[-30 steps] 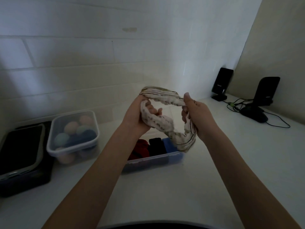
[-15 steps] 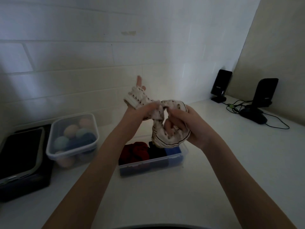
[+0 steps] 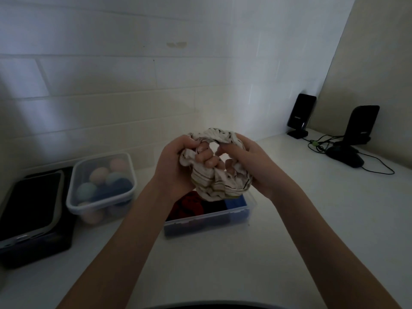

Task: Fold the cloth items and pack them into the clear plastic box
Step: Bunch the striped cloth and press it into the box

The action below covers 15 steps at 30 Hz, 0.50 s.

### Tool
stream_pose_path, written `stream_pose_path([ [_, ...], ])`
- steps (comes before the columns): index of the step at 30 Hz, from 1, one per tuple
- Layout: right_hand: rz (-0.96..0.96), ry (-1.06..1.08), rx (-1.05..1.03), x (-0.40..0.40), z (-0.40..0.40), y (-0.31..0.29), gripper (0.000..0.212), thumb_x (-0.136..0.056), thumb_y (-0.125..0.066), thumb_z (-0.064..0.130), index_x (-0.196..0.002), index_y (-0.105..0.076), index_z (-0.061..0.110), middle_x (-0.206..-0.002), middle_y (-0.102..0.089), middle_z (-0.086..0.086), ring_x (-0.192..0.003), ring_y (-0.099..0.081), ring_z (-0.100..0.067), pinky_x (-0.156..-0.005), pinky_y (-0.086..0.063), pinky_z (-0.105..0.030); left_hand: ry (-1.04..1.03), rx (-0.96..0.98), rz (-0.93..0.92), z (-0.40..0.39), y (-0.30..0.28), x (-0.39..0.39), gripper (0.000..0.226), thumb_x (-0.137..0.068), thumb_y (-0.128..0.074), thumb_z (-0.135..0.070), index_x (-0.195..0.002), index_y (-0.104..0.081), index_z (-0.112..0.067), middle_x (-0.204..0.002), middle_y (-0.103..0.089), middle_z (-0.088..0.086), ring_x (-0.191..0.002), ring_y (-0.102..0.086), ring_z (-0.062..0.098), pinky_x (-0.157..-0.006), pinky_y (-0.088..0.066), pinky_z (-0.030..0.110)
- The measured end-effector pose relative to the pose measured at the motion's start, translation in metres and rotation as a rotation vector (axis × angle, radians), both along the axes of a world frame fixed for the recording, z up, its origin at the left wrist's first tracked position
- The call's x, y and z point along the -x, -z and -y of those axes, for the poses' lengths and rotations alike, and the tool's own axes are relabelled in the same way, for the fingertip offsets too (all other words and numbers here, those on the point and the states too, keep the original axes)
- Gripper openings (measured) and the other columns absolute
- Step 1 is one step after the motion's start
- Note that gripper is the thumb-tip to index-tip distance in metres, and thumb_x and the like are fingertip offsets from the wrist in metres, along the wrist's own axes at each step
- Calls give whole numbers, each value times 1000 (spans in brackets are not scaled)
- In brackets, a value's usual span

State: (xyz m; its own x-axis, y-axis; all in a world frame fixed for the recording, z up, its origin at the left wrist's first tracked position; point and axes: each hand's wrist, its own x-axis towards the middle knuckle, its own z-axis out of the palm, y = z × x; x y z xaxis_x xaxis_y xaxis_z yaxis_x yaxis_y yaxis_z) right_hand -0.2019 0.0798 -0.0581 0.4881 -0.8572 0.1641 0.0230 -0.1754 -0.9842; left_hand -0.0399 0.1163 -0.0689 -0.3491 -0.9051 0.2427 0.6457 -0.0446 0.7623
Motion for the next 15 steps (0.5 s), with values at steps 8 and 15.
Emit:
stream_pose_path([
  [8, 50, -174, -205, -9, -4, 2, 27, -90, -43, 5, -107, -63, 4, -100, -68, -14, -93, -66, -22, -84, -54, -31, 350, -77, -59, -2, 1, 4, 21, -85, -44, -21, -86, -53, -3, -60, -60, 4, -47, -41, 12, -60, -45, 28],
  [15, 101, -175, -286, -11, -2, 3, 36, -92, -43, 11, -123, -54, -4, -123, -62, -24, -112, -62, -33, -96, -51, -44, 335, -120, -50, 1, 9, -2, 25, -85, -54, -27, -92, -59, -3, -59, -57, -1, -44, -32, 7, -53, -38, 21],
])
